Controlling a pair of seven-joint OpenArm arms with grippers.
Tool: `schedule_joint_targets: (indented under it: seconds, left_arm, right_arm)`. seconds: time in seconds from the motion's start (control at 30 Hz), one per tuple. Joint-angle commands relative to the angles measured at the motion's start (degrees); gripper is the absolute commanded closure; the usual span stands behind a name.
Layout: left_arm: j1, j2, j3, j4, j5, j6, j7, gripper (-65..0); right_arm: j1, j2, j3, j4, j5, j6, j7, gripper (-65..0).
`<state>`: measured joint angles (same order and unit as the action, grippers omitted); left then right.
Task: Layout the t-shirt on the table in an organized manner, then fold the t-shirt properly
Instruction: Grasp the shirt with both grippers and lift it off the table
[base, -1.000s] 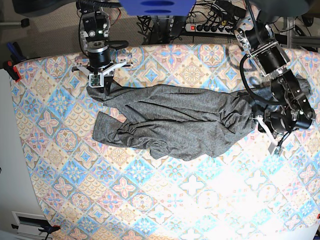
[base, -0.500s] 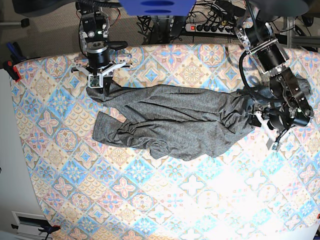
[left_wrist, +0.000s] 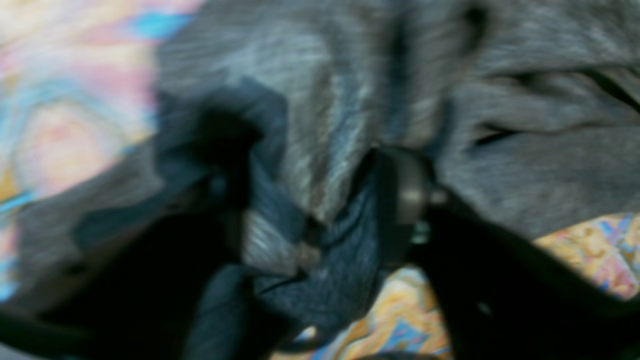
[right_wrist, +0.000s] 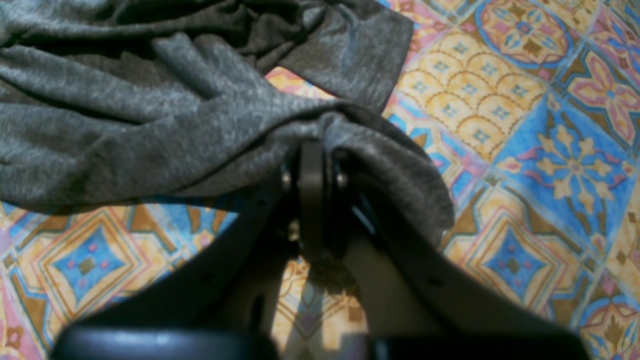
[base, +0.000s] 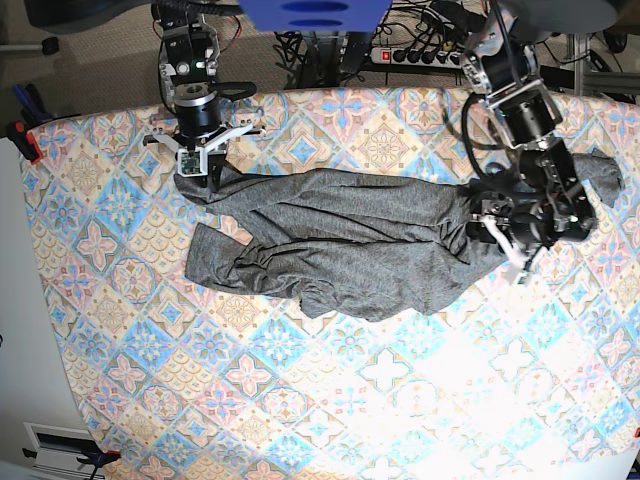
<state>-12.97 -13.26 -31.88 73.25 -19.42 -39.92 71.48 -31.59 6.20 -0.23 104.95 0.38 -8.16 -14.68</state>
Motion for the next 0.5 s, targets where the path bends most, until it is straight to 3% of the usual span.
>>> schedule_joint_targets:
  seconds: [0.0, 0.1, 0.3, 0.47]
  left_arm:
    - [-1.3, -0.5, -0.1, 0.9, -0.7, -0.1, -1.0, -21.2]
    - [-1.6, 0.0, -0.1, 0.9, -0.7, -0.1, -1.0, 0.0]
    - [-1.8, 0.1, -0.6, 1.3, -1.5, -0.1, 0.9, 0.0]
    - [-2.8, -0.2, -6.6, 10.7, -10.6, -0.1, 8.5, 0.0]
  right_arm:
    - [-0.1, 0.3, 0.0, 1.2, -0.3, 0.0, 1.7, 0.0]
    - [-0.1, 0.3, 0.2, 1.2, -0.3, 0.0, 1.7, 0.0]
    - [-0.2, 0.3, 0.5, 1.2, -0.3, 0.0, 1.7, 0.0]
    - [-0.1, 0.3, 1.8, 3.1, -0.3, 0.0, 2.1, 0.0]
